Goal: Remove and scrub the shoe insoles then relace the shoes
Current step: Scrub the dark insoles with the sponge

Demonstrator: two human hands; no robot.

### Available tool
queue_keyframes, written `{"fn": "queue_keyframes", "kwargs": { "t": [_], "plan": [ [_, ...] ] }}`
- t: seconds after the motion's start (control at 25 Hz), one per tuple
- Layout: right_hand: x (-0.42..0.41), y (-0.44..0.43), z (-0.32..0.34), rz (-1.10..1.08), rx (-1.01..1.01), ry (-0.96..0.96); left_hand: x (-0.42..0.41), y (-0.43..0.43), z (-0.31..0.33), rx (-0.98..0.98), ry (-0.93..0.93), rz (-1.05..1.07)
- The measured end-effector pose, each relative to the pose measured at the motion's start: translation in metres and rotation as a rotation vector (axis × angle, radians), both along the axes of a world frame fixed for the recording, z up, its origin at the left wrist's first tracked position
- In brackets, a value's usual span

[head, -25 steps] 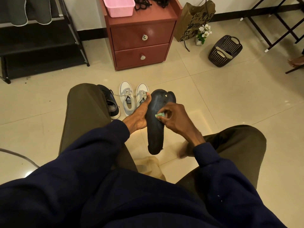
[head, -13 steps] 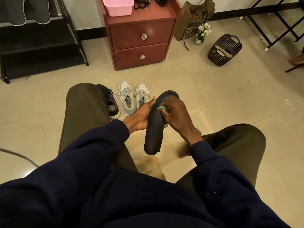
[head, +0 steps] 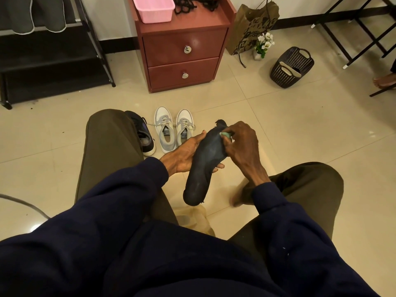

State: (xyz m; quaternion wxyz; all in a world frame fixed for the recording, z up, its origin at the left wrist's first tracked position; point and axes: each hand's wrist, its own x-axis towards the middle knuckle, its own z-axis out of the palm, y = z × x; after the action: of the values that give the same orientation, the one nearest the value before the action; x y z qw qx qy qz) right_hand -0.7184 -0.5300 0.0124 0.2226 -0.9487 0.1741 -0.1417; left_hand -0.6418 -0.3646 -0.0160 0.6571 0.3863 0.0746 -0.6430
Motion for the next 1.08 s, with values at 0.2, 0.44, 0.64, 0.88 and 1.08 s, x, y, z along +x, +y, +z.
{"fn": "queue_keyframes", "kwargs": {
  "t": [0.2,0.44,0.64,0.88,1.08],
  "plan": [
    [-0.001,0.027,0.007,0.326,0.166,0.131,0.0,-0.001,0.001,0.042,-0.008,0.056],
    [0.001,0.011,0.003,0.051,-0.013,0.053,-0.001,0.0,0.005,0.014,0.0,0.011],
    [0.002,0.026,0.006,0.186,0.056,0.103,0.0,-0.001,0.003,0.012,-0.008,0.025],
    [0.001,0.01,0.001,0.03,0.085,0.033,0.001,0.0,-0.001,-0.027,-0.005,-0.043],
    [0.004,0.021,0.002,0.108,0.092,0.085,0.004,0.0,-0.003,-0.045,-0.014,-0.024]
  ]
}}
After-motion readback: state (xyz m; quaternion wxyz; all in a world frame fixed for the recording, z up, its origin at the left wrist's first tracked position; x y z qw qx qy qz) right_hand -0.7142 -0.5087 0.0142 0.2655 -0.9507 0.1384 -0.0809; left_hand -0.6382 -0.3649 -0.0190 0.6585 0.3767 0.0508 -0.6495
